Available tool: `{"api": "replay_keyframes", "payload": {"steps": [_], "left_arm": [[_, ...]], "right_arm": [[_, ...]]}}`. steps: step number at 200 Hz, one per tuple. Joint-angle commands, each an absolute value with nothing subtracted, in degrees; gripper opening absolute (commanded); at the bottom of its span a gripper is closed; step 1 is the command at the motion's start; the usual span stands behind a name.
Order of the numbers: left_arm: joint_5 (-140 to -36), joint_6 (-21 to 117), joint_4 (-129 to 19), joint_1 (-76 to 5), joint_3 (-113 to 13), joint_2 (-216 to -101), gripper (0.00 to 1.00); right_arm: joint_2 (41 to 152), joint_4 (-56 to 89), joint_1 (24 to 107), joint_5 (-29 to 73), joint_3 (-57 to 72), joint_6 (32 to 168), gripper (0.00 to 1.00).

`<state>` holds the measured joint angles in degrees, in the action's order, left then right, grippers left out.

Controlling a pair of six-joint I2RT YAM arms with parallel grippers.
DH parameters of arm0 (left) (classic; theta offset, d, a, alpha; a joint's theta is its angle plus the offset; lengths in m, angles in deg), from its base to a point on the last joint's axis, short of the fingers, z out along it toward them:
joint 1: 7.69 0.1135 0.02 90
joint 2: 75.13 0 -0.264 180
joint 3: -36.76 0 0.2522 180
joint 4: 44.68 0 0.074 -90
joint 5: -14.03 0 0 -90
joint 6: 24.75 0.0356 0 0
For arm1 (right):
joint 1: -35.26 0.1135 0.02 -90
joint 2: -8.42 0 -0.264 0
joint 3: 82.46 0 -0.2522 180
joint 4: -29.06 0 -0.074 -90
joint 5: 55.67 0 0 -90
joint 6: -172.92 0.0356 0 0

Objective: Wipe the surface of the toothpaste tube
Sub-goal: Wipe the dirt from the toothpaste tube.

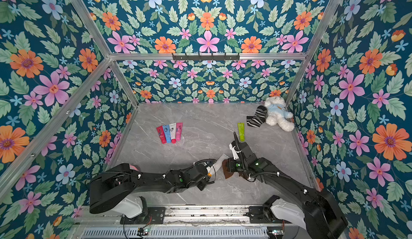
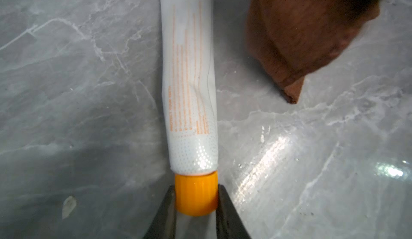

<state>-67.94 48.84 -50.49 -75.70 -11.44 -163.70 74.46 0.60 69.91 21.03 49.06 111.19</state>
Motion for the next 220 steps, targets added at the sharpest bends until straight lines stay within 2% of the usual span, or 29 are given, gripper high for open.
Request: {"api": "replay_keyframes", "payload": {"steps": [1, 115, 183, 220], "left_arm": [[-66.7, 49.9, -50.1, -76.3, -11.4, -163.6, 0.07], [-66.6, 50.7, -49.6, -77.1, -11.6, -163.6, 0.04], [-64.1, 50.4, -50.3, -77.0, -12.0, -164.0, 0.0], [-63.9, 50.1, -49.8, -77.0, -11.3, -163.0, 0.0]], "right_arm": [[78.7, 3.2, 70.0, 23.1, 48.0, 109.4, 0.0], [98.0, 10.6, 70.1, 24.3, 43.2, 107.9, 0.0], [96.5, 18.7, 84.4, 18.9, 50.6, 117.4, 0.0], [95.8, 21.5, 82.6, 21.7, 55.1, 119.9, 0.0]]}}
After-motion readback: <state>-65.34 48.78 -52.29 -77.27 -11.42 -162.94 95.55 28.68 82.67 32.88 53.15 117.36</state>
